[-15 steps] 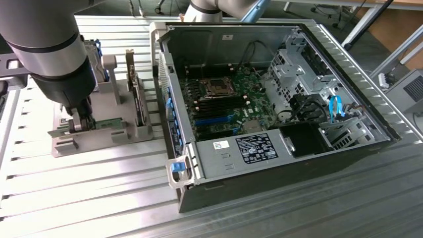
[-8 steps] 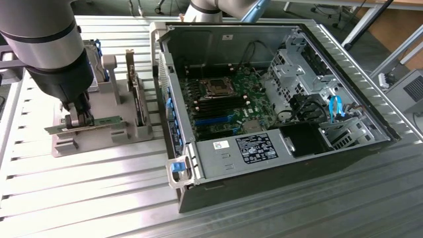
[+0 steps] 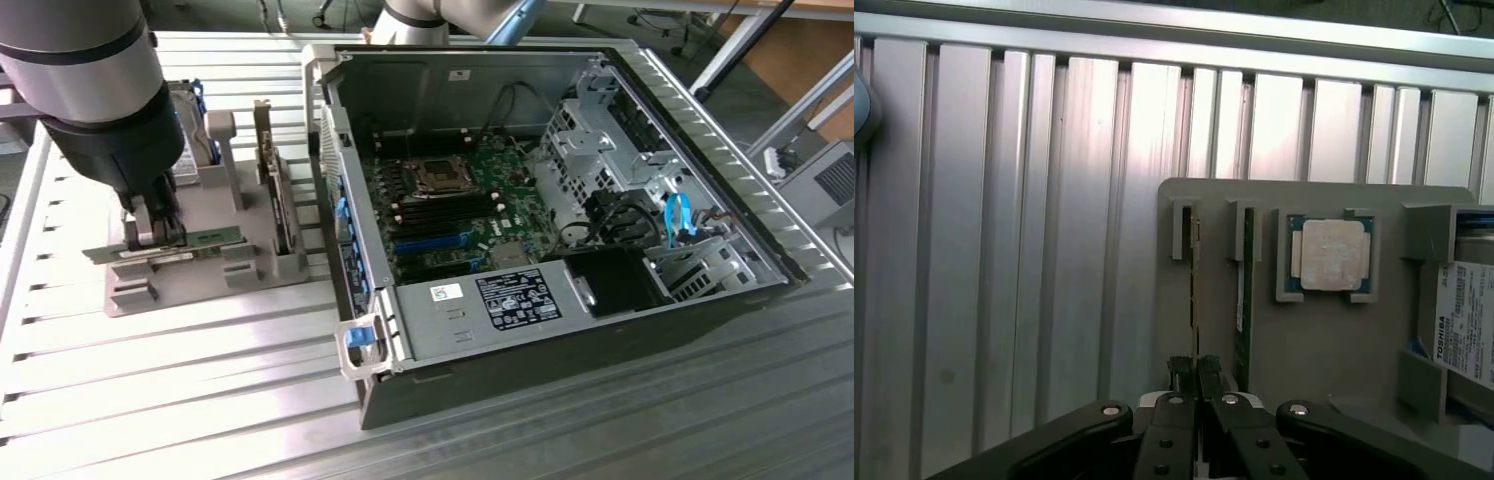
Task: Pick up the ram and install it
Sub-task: 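Pick up the ram and move it above insertion slot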
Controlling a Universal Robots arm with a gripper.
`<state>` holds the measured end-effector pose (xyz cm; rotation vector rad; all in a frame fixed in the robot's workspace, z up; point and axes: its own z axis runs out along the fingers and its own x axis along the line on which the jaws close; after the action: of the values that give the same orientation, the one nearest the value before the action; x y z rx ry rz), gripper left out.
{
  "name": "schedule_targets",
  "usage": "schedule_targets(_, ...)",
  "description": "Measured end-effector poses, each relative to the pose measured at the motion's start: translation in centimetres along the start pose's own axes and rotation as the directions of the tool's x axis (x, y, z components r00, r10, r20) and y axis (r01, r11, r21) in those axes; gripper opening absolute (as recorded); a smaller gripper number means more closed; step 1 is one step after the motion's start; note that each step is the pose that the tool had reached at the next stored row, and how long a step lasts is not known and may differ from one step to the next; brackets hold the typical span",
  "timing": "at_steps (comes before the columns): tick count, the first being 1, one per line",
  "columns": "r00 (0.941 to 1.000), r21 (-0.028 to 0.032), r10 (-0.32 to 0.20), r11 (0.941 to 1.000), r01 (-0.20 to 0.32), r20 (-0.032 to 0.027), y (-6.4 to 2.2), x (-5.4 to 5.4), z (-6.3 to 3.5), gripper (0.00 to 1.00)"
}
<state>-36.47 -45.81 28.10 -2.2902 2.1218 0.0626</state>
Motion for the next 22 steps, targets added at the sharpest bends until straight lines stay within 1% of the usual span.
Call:
schedule_targets(5, 1.0000, 0.0001, 0.000, 1.0000, 0.000, 0.0000, 0.01, 0.0, -1.06, 0.11)
schedule_targets(11, 1.0000, -0.0001, 0.000, 1.0000, 0.000, -0.0001, 0.03, -0.1, -1.94, 0.11)
schedule_targets(15, 1.0000, -0.0001, 0.000, 1.0000, 0.000, -0.0001, 0.04, -0.1, -3.15, 0.11)
schedule_targets(18, 1.0000, 0.0001, 0.000, 1.0000, 0.000, 0.0000, 0.05, -0.2, -3.76, 0.11)
schedule_targets(22, 1.0000, 0.0000, 0.000, 1.0000, 0.000, 0.0000, 0.07, -0.2, -5.48, 0.11)
